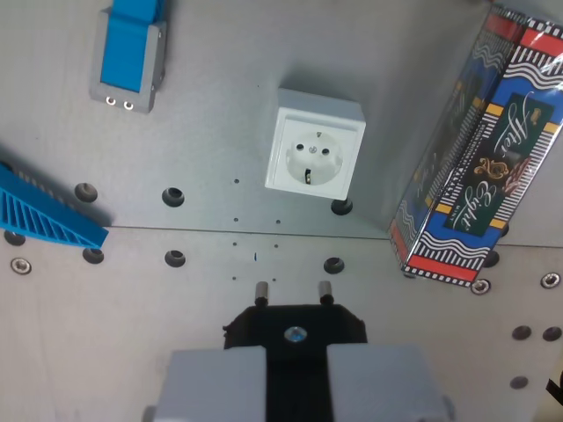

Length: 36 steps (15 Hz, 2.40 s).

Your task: Move above the white socket

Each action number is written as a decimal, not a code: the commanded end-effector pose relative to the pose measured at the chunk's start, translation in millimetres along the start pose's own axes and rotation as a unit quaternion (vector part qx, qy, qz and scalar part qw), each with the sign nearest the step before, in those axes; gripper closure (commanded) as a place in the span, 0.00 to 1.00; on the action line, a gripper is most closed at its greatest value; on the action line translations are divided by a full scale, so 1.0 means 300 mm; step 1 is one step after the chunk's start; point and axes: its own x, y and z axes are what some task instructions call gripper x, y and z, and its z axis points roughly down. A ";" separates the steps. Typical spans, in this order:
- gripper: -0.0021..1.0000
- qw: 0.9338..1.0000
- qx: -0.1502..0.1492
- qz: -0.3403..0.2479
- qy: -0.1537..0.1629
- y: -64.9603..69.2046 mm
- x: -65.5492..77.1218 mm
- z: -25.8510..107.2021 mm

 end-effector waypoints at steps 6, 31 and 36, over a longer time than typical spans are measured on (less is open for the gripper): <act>1.00 0.998 0.002 0.045 0.047 0.019 -0.030 0.128; 1.00 0.993 0.017 0.104 0.048 0.057 -0.119 0.556; 1.00 0.993 0.021 0.107 0.049 0.062 -0.131 0.634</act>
